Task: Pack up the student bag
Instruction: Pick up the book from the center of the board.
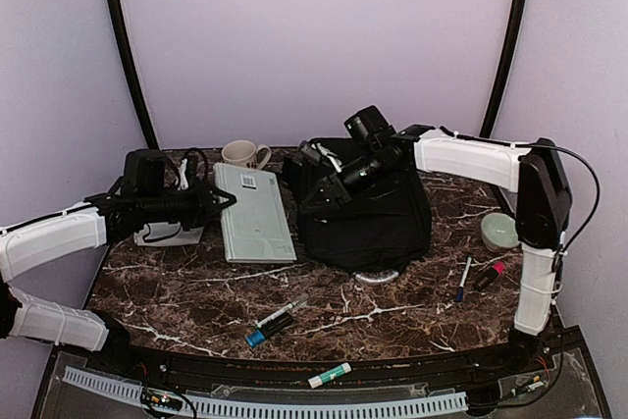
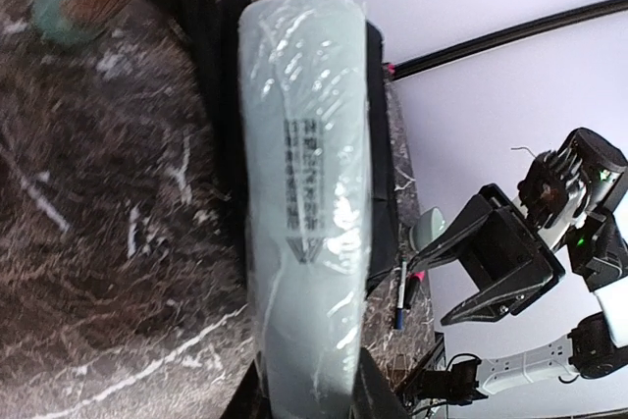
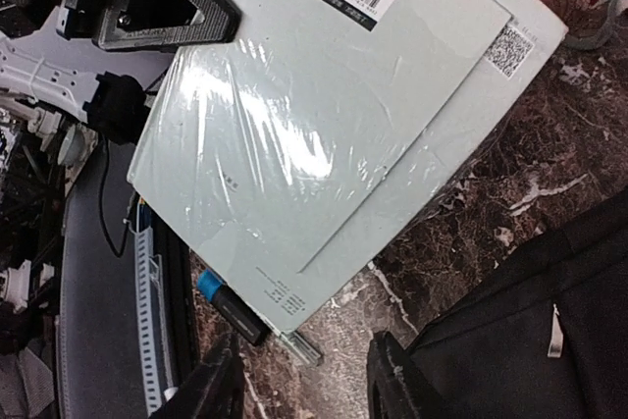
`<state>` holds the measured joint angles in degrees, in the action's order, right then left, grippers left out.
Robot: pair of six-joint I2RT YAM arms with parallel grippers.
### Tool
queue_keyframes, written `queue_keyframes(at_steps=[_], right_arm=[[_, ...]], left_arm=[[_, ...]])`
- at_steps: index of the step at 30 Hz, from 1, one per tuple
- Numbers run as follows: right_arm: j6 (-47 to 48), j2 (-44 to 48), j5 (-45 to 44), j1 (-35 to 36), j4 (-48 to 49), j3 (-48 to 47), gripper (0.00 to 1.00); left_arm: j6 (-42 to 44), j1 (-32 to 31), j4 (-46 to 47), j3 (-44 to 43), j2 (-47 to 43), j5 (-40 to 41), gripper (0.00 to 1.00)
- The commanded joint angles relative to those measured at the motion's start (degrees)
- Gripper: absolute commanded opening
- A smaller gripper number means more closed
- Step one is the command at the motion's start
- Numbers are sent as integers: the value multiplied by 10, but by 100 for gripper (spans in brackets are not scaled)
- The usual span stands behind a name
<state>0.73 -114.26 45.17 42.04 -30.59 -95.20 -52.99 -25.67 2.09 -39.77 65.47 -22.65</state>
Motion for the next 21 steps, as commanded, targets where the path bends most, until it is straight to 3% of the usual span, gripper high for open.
queue_keyframes(at_steps=[1,5,9,16,21], right_arm=[[44,67,26,-14,-4,36,49],[51,145,2,-44,20,92,58],[37,194,-2,-73,49,141,64],[31,205,18,-94,48,139,73],[-22,199,27,-95,113,142,76]], left_arm=[[82,-2,27,-100,1,-52,0],[109,-3,49,-144,28,-95,0],[95,-4,132,-149,53,-150,0],[22,-18,327,-133,93,-225,0],[-19,-36,440,-127,128,-231,0]])
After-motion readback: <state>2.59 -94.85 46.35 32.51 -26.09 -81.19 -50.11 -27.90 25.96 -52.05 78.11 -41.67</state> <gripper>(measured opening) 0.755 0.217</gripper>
